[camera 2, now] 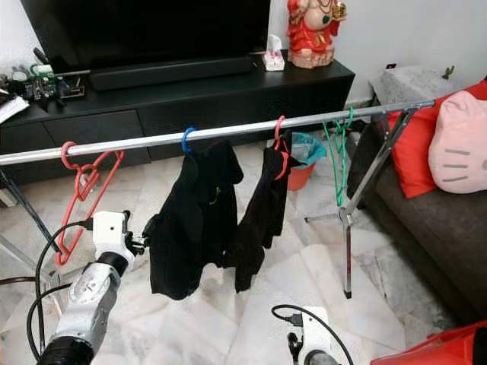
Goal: Hang hanger
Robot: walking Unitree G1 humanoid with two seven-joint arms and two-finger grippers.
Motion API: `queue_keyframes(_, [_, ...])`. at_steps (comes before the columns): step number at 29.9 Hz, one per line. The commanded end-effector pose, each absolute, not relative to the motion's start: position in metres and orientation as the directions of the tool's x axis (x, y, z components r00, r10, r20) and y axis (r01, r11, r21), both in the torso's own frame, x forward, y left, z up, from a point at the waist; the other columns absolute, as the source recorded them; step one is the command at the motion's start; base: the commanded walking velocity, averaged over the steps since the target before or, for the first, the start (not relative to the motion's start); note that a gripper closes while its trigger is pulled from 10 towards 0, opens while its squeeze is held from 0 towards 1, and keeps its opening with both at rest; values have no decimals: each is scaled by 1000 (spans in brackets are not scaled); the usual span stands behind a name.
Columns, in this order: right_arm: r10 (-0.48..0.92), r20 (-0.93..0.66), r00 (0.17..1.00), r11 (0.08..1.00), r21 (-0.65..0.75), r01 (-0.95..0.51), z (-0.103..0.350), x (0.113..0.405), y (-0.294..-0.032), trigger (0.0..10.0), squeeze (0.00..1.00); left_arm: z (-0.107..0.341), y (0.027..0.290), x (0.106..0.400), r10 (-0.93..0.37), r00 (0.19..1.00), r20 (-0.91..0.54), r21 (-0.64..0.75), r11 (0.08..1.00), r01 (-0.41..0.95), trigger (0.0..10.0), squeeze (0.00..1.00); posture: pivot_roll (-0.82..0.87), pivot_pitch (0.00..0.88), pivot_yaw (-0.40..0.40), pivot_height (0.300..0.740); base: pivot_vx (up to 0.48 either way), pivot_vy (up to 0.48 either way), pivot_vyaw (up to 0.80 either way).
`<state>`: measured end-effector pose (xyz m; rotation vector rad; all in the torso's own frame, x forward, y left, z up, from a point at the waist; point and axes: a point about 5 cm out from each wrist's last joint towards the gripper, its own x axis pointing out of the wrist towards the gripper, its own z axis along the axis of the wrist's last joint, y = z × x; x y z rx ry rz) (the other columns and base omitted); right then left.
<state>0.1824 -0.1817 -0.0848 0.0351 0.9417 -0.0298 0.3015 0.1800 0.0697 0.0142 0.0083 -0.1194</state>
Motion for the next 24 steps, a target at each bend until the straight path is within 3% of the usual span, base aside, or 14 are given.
queue_keyframes(1, [-11,-805,593,999,15,39,-84,183,-183,10000,0,77,178,305,-133,991,9,15,991,133,10000,0,70,0,-7,740,364,0,0])
queue_keyframes(18, [-8,-805,593,999,17,36,-84,183,-182,10000,0,83,176,308,-158,987,20,8,987,158,10000,0,70,0,-7,740,375,0,0])
queue_keyframes(24, [-5,-807,590,999,19,35,-85,182,-182,10000,0,83,174,308,-179,984,20,15,984,178,10000,0,75,0,-13,740,157,0,-596])
